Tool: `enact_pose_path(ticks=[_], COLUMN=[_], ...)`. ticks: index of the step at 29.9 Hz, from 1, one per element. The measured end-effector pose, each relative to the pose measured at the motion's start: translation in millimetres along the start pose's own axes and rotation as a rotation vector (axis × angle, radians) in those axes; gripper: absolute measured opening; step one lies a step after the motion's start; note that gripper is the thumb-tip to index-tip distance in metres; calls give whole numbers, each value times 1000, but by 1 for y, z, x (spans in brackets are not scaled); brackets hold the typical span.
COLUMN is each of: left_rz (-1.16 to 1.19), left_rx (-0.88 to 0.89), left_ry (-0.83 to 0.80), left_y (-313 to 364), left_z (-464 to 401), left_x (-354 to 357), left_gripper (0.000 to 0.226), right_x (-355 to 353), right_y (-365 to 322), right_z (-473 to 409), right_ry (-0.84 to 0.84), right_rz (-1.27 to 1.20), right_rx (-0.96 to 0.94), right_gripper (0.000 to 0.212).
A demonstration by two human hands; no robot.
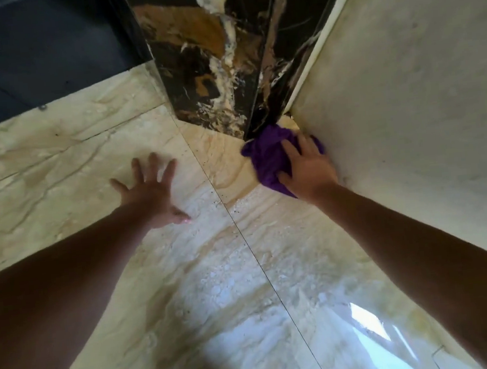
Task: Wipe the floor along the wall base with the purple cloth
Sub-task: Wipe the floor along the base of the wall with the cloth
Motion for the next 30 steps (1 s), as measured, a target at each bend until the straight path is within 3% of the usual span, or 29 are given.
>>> enact_pose_path(ticks=[4, 7, 12, 17, 21, 23, 30], left_rz=[67, 50, 41, 40, 22, 3, 30], left_rx=[12, 31, -38, -7, -34, -50, -20], left_ry=[40, 25, -38, -213, -114, -110, -56], left_y=[-19, -19, -14, -17, -52, -65, -62], left_z=[-17, -22, -15, -10, 6, 10, -4], left_x=[17, 17, 17, -16, -10, 11, 26], left_gripper=[142, 142, 145, 133, 132, 139, 150], right_x=[-8, -5, 15, 4, 19, 42, 48], right_y=[-9, -16, -64, -85, -79, -83, -128], right_z=[-39, -41, -6, -24, 18, 21, -13], right_ry=[108, 115, 62, -32, 158, 81, 58], right_rz=[-72, -134, -38, -17, 56, 191, 122], right_rx=[262, 290, 16, 40, -191, -322, -62], right_gripper=[73, 69, 62, 63, 63, 60, 61])
Point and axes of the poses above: each hand's wrist, its own z-axis away from the middle knuckle, its own x-axis out of the palm, y = z × x, the point moved 7 cm from there along -z, towards the middle knuckle, and after that the axes turned 13 degrees about -y, right-handed, at the moved point
